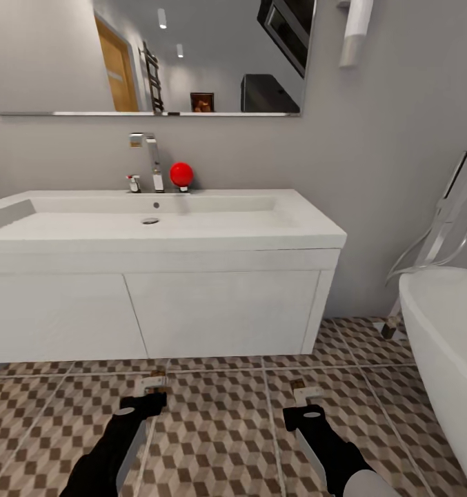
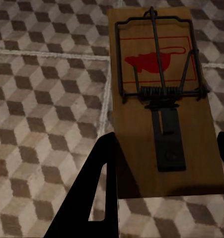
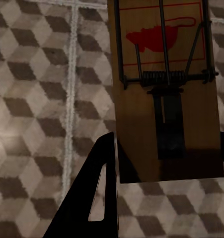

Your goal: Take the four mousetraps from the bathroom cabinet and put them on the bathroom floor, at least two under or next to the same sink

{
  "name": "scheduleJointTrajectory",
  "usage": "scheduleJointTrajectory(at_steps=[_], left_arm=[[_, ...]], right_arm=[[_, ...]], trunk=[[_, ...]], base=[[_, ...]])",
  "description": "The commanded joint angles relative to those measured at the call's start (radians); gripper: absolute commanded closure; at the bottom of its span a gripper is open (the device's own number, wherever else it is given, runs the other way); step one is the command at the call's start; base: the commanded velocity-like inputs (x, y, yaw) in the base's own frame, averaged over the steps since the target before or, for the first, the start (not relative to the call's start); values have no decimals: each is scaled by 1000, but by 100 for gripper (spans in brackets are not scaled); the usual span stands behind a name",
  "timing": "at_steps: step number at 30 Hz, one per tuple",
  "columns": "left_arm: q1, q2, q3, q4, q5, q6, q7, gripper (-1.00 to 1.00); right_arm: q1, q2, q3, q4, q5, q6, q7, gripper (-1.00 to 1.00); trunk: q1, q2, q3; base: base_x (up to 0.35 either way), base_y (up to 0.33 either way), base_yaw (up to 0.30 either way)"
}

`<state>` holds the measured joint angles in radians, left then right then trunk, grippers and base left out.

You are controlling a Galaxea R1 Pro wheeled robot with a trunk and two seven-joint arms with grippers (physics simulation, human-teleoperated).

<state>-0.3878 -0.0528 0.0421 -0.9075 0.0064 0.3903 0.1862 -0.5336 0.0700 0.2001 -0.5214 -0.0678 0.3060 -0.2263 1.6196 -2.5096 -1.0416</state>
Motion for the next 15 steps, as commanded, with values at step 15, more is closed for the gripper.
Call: scheduleJointTrajectory(at_steps=[15], left_arm=[[0, -3, 10, -5, 0, 41, 8, 100]], right_arm=[[-1, -4, 7, 1, -10, 13, -6, 100]], trunk=[[0, 0, -1]], base=[[153, 11, 0]])
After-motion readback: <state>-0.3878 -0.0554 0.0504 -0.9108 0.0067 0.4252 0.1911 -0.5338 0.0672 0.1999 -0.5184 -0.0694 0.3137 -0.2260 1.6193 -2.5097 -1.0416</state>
